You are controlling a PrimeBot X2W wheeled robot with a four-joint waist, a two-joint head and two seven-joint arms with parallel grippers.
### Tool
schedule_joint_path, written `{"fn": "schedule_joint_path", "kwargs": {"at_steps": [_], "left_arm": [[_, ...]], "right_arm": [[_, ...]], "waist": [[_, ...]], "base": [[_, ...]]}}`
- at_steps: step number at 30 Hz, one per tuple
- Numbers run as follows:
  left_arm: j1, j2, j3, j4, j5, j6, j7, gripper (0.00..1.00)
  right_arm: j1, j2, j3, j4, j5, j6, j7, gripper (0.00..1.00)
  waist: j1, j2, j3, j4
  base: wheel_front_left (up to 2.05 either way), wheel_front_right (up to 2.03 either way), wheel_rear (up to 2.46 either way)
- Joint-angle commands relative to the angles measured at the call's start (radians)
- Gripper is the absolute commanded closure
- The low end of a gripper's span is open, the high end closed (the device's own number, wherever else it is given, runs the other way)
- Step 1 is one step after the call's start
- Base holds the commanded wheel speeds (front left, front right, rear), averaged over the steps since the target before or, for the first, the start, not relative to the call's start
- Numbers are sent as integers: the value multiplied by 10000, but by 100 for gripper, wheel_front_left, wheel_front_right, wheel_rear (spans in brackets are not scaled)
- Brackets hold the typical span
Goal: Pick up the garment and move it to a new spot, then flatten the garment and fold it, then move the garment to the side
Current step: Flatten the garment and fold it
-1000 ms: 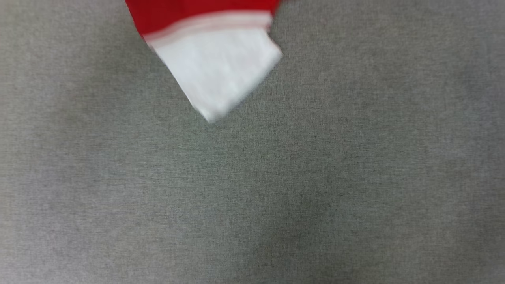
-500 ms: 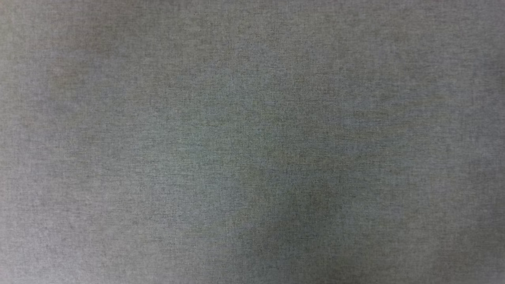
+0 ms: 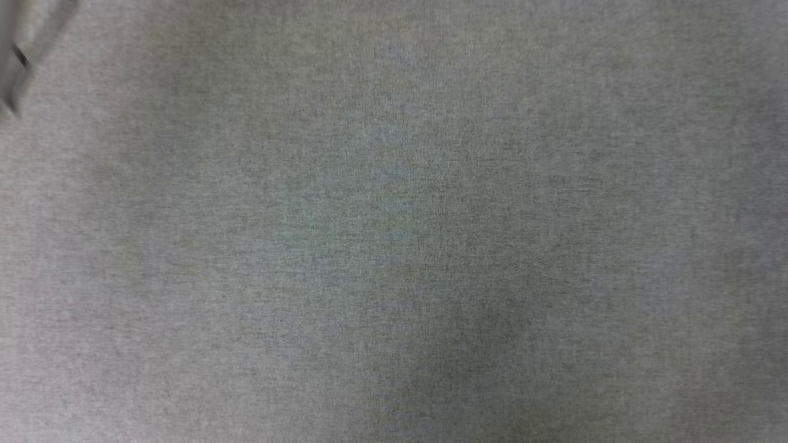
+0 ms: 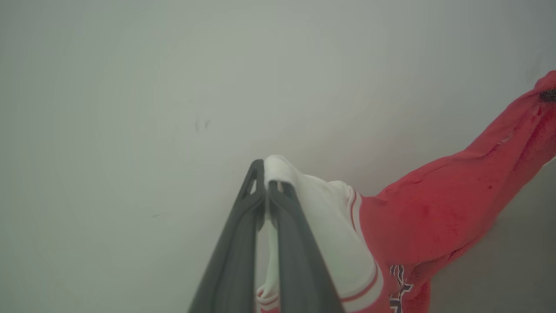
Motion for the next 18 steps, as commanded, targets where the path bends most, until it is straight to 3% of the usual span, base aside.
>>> {"fn": "schedule_joint_path", "kwargs": {"at_steps": [1,7,18], "left_arm": [[651,51,-33,-118,-158,22,-135,100],[3226,364,-132,-837,-363,441,-418,100],[8495,1440,-406,-3552,-820,1823,-492,100]], "right_arm": [[542,74,155,64,256,-11,-207,100],[2494,-149,931,-34,955,-11,-835,100],[5879,-1324,2471,-1194,2284,-11,-1265,100]], "waist": [[-1,0,-189,13],[-1,0,-870,11],[-1,0,-2703,-79]], "base": [[0,0,0],[0,0,0],[0,0,0]]}}
